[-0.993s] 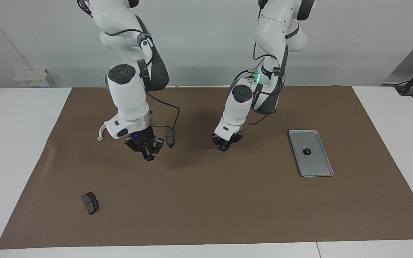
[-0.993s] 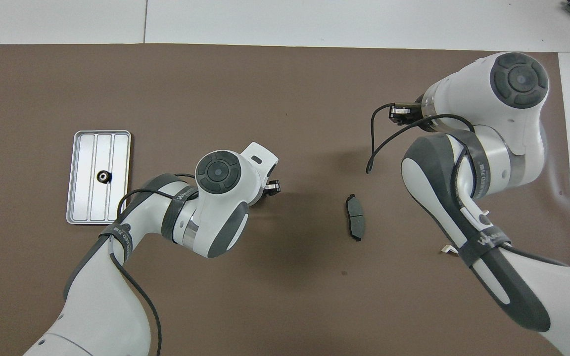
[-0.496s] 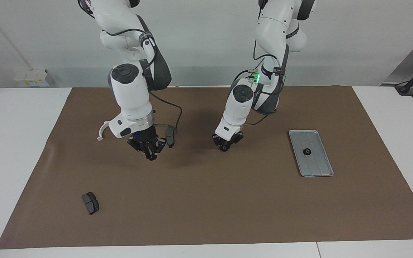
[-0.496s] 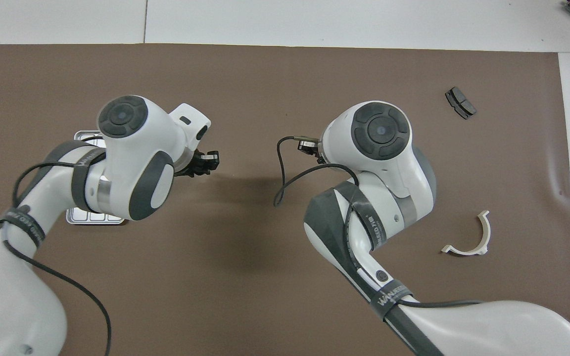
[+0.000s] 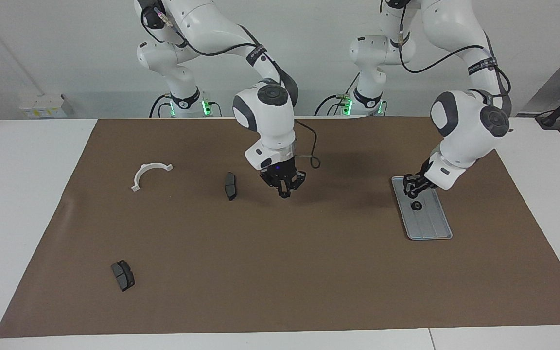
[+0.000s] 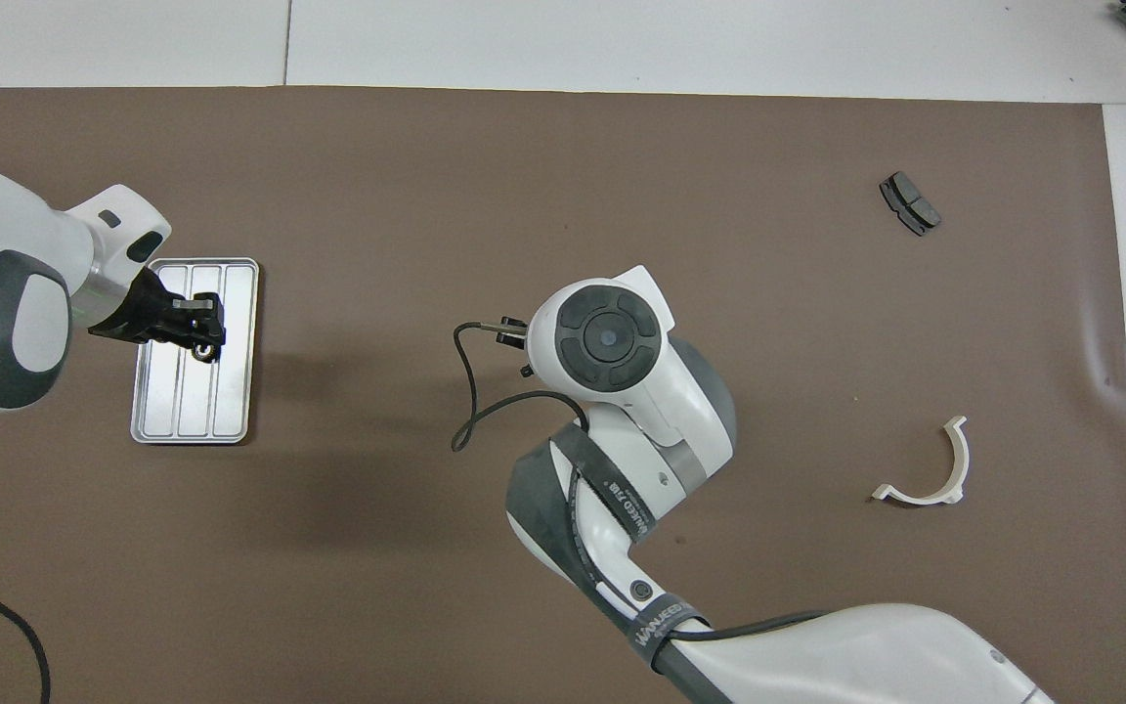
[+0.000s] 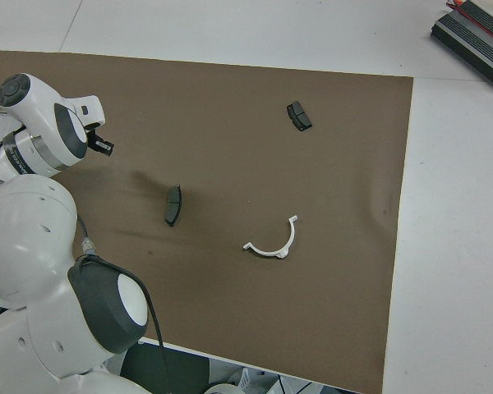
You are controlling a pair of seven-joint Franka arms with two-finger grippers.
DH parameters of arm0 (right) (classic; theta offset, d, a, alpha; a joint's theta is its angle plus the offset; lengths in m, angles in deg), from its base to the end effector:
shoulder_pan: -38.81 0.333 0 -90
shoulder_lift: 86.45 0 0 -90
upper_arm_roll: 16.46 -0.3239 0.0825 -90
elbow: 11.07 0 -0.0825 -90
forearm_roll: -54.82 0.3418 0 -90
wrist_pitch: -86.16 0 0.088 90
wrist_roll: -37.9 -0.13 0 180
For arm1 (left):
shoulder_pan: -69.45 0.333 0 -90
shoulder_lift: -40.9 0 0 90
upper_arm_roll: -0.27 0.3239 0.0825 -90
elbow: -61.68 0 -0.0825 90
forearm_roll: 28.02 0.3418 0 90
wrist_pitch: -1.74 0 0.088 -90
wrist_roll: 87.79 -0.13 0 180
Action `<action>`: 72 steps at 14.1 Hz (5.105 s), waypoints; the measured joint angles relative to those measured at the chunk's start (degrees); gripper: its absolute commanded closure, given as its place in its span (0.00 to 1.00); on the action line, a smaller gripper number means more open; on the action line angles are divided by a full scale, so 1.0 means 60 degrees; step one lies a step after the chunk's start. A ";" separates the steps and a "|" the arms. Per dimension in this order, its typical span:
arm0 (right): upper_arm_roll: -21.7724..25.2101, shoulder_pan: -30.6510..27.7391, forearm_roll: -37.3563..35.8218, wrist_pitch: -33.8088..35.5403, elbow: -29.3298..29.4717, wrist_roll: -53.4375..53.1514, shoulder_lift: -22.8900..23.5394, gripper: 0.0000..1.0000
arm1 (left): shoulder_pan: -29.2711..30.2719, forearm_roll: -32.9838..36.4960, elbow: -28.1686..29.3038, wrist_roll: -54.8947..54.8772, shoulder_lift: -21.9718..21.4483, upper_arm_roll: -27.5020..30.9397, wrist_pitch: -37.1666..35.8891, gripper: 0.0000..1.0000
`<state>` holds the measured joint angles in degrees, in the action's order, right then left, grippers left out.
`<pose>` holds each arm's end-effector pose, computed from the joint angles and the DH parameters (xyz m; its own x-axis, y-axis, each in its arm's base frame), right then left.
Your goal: Pick bearing gear from pile to tray
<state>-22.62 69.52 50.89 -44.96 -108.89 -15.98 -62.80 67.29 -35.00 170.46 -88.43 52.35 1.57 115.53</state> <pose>0.5251 0.3808 0.3764 0.9560 -0.2710 0.1129 -0.2564 -0.9580 -0.1283 0.5550 -0.0190 0.3947 0.9933 0.0231 -0.1133 0.0347 -0.9942 0.1018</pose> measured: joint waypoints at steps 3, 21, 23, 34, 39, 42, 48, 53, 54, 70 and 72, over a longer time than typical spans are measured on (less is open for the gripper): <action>0.0001 0.0548 -0.0420 -0.0132 0.0029 -0.0592 0.0483 0.87 | 0.0340 0.0000 0.0469 -0.0554 0.0031 0.0001 0.0108 0.73; 0.0159 -0.2423 -0.0456 0.1003 -0.0196 0.1789 -0.1999 0.00 | -0.0271 -0.0005 0.1032 -0.0310 0.0040 -0.0254 0.0466 0.30; 0.0160 -0.3034 -0.0190 0.1534 -0.0197 0.2904 -0.2503 0.00 | -0.1435 -0.0006 0.1020 0.1466 0.0035 -0.0304 0.0688 0.31; 0.0205 -0.5111 0.0273 0.4869 0.0377 0.6653 -0.4115 0.00 | -0.4891 -0.0135 0.1067 0.5985 0.0685 -0.0348 0.4174 0.41; 0.0205 -0.5197 0.0286 0.5462 0.0380 0.6653 -0.4119 0.00 | -0.5368 -0.0154 0.1065 0.6162 0.0889 -0.0348 0.4478 0.43; 0.0205 -0.5242 0.0287 0.5917 0.0461 0.6653 -0.4119 0.00 | -0.5443 -0.0154 0.1076 0.6164 0.0908 -0.0343 0.4485 0.43; 0.0196 -0.5279 0.0288 0.6157 0.0638 0.6854 -0.4118 0.00 | -0.5561 -0.0155 0.1121 0.6164 0.1004 -0.0334 0.4485 0.45; 0.0149 -0.5268 0.0305 0.6282 0.0554 0.6934 -0.4118 0.00 | -0.5778 -0.0155 0.1159 0.6165 0.1199 -0.0339 0.4498 0.46; 0.0139 -0.5261 0.0311 0.6289 0.0547 0.6935 -0.4118 0.00 | -0.5789 -0.0156 0.1158 0.6165 0.1204 -0.0331 0.4499 0.48; 0.0115 -0.5249 0.0335 0.6290 0.0538 0.6940 -0.4118 0.00 | -0.5795 -0.0160 0.1163 0.6167 0.1232 -0.0279 0.4498 0.68; 0.0115 -0.5249 0.0335 0.6290 0.0538 0.6940 -0.4118 0.00 | -0.5795 -0.0160 0.1164 0.6169 0.1234 -0.0269 0.4497 0.70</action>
<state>-21.93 38.02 52.90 -7.22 -105.66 25.66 -87.51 32.52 -35.96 177.44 -51.42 59.75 -0.04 142.51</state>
